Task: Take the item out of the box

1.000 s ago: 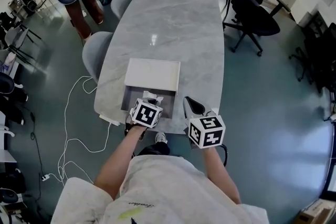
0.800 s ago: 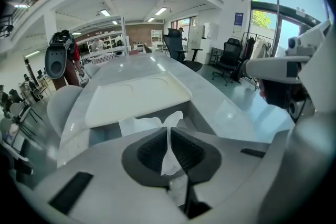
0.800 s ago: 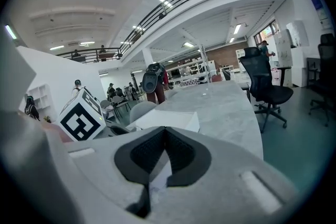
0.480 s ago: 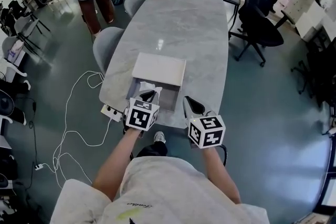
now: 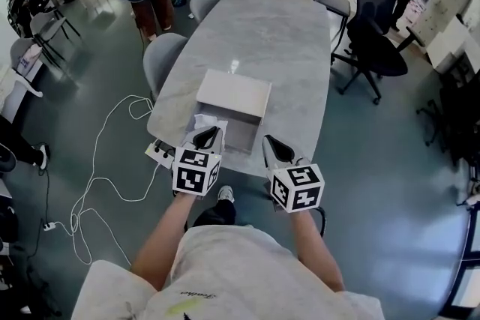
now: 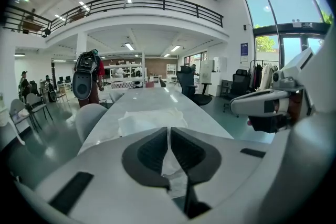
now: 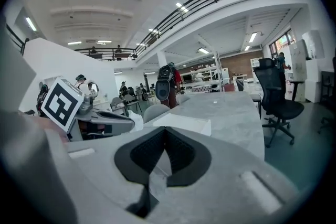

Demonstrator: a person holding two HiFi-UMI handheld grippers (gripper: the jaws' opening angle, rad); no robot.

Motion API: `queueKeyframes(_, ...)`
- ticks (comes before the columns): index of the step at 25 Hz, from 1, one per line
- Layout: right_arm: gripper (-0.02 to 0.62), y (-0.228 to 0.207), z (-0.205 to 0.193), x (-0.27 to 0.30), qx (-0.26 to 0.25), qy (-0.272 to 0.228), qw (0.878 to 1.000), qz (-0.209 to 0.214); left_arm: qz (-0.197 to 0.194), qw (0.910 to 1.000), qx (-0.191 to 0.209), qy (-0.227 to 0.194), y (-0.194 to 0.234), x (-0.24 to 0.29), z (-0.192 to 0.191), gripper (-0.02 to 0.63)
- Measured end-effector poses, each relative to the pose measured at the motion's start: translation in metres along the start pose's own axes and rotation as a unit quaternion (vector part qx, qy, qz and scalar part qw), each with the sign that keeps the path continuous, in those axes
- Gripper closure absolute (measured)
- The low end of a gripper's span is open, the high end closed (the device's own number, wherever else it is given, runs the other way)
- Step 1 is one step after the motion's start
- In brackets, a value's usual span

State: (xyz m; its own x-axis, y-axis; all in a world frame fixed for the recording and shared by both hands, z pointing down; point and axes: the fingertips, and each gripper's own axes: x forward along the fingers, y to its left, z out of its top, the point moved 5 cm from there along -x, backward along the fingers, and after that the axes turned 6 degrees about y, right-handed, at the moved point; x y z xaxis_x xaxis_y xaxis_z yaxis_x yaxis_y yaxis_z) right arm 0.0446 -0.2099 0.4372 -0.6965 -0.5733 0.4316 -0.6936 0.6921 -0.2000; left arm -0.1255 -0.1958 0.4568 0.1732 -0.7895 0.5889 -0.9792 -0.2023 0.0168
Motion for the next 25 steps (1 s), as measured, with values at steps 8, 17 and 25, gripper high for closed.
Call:
queueKeyframes(8, 0.591, 0.011, -0.003, -0.009, -0.01, -0.004, 1.0, 0.0, 0.006, 0.9998, -0.015, -0.014, -0.003, -0.017, -0.012, 0.581)
queueKeyframes(17, 0.591, 0.014, -0.006, -0.015, -0.012, -0.004, 1.0, 0.001, 0.006, 0.9997, -0.016, -0.017, -0.008, -0.023, -0.014, 0.581)
queueKeyframes(25, 0.591, 0.014, -0.006, -0.017, -0.014, -0.005, 1.0, 0.003, 0.005, 0.9997, -0.016, -0.016, -0.012, -0.022, -0.014, 0.581)
